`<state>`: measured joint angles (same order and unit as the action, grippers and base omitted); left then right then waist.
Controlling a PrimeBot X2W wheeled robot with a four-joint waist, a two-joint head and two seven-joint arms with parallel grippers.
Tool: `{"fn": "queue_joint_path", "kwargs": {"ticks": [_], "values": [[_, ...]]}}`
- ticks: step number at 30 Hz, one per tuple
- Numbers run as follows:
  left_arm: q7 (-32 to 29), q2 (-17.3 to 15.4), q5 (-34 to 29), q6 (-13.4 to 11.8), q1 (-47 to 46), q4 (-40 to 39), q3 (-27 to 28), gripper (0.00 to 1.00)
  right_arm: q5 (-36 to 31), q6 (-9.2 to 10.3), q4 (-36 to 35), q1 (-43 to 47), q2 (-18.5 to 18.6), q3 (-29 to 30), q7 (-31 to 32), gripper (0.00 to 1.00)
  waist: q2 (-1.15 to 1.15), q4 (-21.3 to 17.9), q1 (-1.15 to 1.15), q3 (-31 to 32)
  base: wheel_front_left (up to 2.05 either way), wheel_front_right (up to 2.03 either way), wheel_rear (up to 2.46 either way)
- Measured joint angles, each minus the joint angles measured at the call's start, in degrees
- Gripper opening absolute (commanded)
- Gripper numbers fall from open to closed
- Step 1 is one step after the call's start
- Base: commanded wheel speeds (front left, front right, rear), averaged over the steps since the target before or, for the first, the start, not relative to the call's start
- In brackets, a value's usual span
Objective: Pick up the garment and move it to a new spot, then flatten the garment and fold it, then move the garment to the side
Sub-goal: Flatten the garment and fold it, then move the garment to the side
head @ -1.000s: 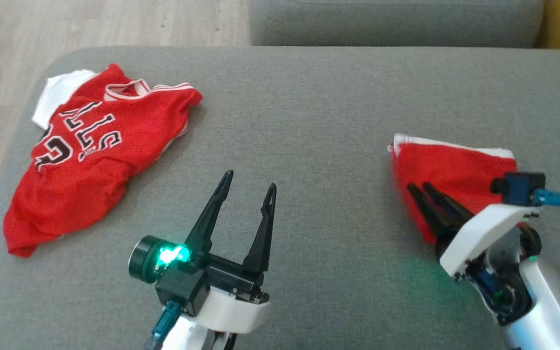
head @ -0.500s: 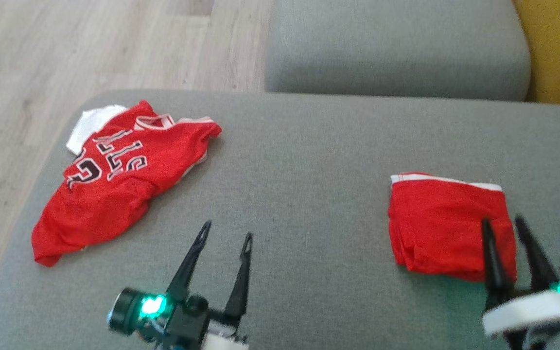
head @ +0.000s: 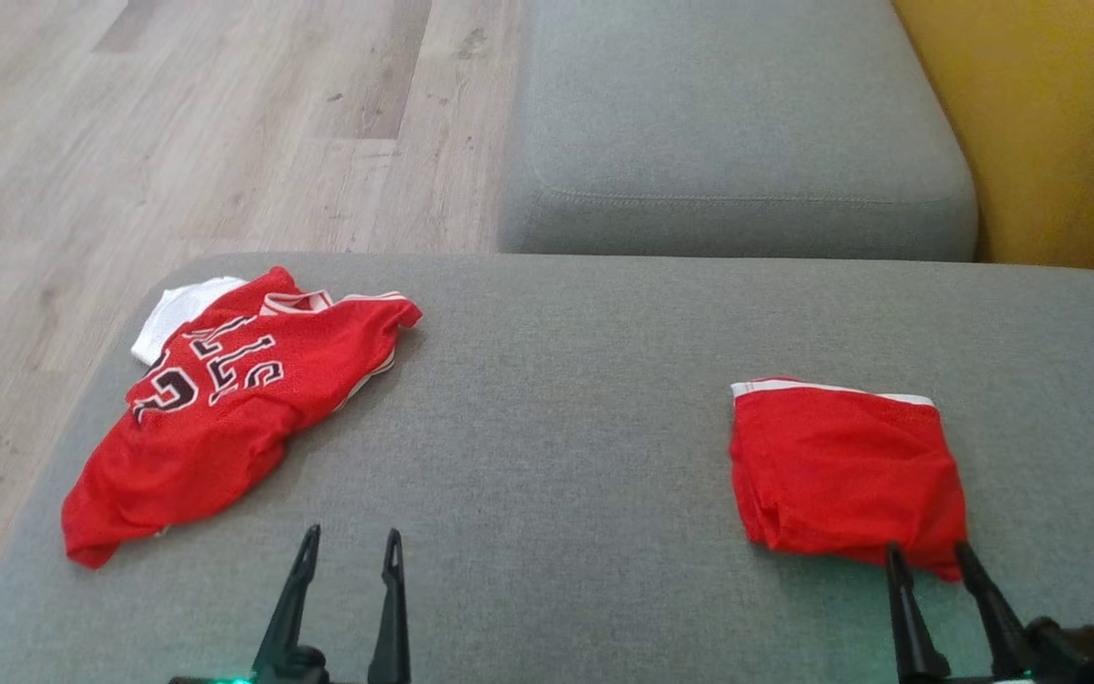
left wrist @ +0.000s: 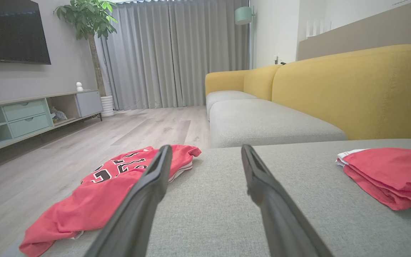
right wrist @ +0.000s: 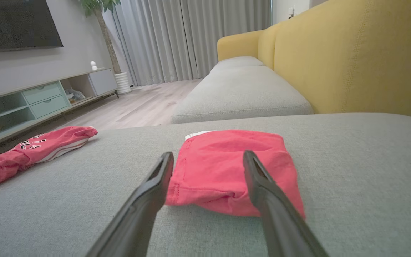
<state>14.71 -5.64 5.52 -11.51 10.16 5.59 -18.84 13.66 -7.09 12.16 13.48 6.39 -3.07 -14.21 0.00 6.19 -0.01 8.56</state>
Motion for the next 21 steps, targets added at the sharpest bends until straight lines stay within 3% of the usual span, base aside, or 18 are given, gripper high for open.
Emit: {"fn": "queue_joint_path", "kwargs": {"ticks": [9, 21], "values": [[0.0, 0.6, -1.7, 2.4, 0.9, 1.2, 0.3, 1.0, -0.9, 0.0, 0.0, 0.4, -0.5, 0.1, 0.0, 1.0, 0.0, -0.9, 0.0, 0.7, 0.0, 0.0, 0.0], [0.0, 0.9, -2.5, 3.4, 1.0, 1.7, 0.7, 1.0, -2.1, 0.0, 0.2, 0.3, -1.0, 0.8, 0.0, 1.0, 0.0, -1.5, 0.01, 0.6, 0.0, 0.0, 0.0]]}}
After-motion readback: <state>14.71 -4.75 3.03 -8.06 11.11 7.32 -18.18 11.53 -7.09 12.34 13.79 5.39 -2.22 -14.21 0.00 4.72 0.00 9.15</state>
